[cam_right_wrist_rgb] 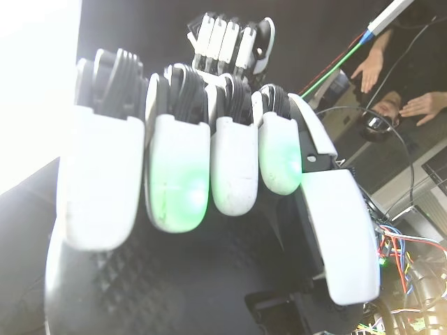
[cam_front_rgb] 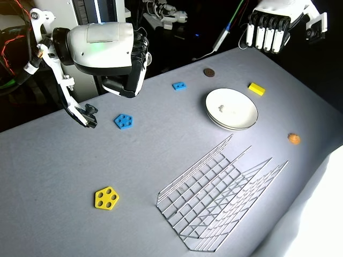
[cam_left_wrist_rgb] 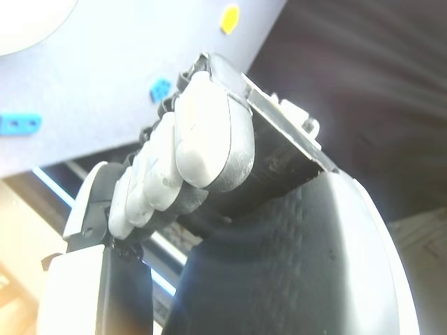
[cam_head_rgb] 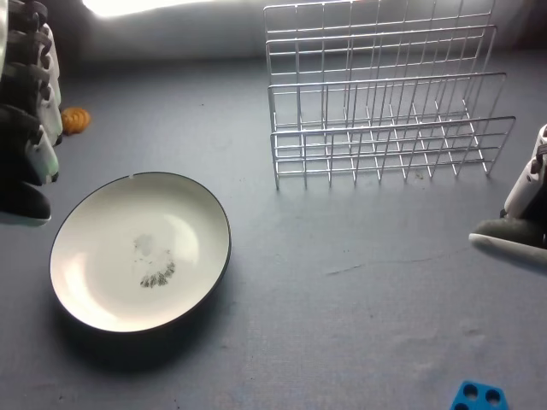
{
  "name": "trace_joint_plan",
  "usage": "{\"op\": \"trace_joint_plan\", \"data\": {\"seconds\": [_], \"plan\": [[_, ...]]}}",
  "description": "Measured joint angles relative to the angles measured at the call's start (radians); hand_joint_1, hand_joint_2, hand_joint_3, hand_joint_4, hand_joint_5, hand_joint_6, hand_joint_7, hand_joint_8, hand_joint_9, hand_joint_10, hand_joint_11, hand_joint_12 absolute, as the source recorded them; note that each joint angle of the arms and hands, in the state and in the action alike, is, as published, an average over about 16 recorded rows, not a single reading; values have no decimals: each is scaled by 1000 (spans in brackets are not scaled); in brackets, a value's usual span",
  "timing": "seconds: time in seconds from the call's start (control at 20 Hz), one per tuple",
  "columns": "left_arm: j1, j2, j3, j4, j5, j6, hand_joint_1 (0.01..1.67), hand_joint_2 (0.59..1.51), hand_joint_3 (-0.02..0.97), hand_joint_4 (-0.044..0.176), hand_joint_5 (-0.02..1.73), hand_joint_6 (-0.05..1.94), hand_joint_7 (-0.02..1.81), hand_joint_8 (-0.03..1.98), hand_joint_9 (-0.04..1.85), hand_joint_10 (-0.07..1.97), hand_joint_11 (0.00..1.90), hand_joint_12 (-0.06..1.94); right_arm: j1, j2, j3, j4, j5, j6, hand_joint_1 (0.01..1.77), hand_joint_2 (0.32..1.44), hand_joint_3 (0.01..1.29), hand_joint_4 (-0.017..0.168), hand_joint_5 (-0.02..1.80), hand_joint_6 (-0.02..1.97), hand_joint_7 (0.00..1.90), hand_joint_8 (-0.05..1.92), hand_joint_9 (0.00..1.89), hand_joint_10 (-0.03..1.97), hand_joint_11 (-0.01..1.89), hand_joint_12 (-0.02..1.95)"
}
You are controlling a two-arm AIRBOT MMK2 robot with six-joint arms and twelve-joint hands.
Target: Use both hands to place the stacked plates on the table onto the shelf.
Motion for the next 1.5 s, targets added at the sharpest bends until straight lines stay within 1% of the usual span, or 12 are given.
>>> {"op": "trace_joint_plan", "data": {"seconds": [0.05, 0.2, 0.4, 0.45, 0.55, 0.6, 0.65, 0.8, 0.95, 1.1, 1.3, 1.5], "plan": [[-1, 0, 0, 1, -1, -1, 243, 1124, 60, 46, 749, 917, 765, 961, 821, 946, 857, 959, 0, 0, 0, 0, 0, 0, 170, 1248, 62, 38, 961, 960, 1064, 930, 1108, 944, 1168, 905], [-7, 0, 1, 12, -3, -7, 184, 1111, 53, 34, 565, 680, 577, 710, 617, 703, 637, 718, 0, 0, 0, -1, 0, -1, 130, 1239, 49, 28, 725, 718, 791, 695, 820, 704, 868, 674], [-17, -3, 2, 38, -7, -15, 140, 1102, 47, 25, 432, 502, 444, 524, 470, 524, 476, 536, 0, 0, 0, -4, -4, -2, 102, 1232, 39, 21, 550, 538, 591, 519, 611, 524, 646, 499], [-20, -3, 2, 45, -9, -18, 117, 1094, 46, 19, 373, 425, 384, 446, 408, 447, 412, 460, 0, 0, 0, -6, -6, -2, 85, 1225, 39, 16, 482, 462, 517, 444, 534, 448, 567, 423], [-26, -5, 4, 63, -16, -25, 48, 1074, 42, -1, 196, 190, 201, 209, 222, 211, 220, 228, 0, 0, 0, -11, -9, -3, 34, 1208, 34, -1, 283, 234, 302, 216, 312, 219, 339, 191], [-29, -6, 4, 72, -20, -28, 26, 1075, 30, -4, 128, 93, 129, 111, 147, 114, 142, 132, 0, 0, 0, -14, -11, -3, 24, 1210, 24, -3, 204, 144, 214, 128, 220, 129, 244, 101], [-30, -7, 5, 81, -24, -32, 17, 1078, 23, -2, 82, 27, 80, 41, 91, 45, 82, 64, 0, 0, 0, -16, -13, -4, 21, 1211, 16, -1, 142, 82, 143, 67, 146, 67, 166, 45], [-22, -12, 10, 102, -33, -39, 16, 1083, 26, -1, 45, -2, 50, -4, 40, 11, 16, 31, 0, 0, 0, -24, -18, -5, 49, 1205, 12, 2, 46, 24, 28, 16, 23, 11, 23, 3], [10, -24, 21, 113, -39, -38, 15, 1087, 24, -2, 44, -9, 54, -6, 43, 9, 19, 28, 0, 0, 0, -33, -25, -6, 209, 1168, 12, 1, 34, 21, 21, 16, 18, 7, 9, -4], [59, -41, 42, 107, -39, -28, 15, 1091, 22, -2, 49, -9, 61, -2, 52, 9, 27, 36, 0, 0, 1, -41, -30, -6, 409, 1127, 12, 1, 27, 20, 22, 14, 21, 7, 10, -4], [150, -69, 81, 78, -29, -5, 15, 1094, 21, -2, 52, -9, 69, 4, 59, 9, 32, 45, 0, 0, 1, -46, -33, -7, 703, 1077, 12, 1, 24, 20, 22, 14, 22, 7, 13, 35], [255, -102, 126, 36, -9, 31, 15, 1095, 20, -2, 54, -8, 76, 9, 65, 9, 33, 51, 0, 0, 2, -48, -34, -7, 1015, 1027, 13, 1, 25, 21, 23, 15, 22, 7, 15, 101]]}}
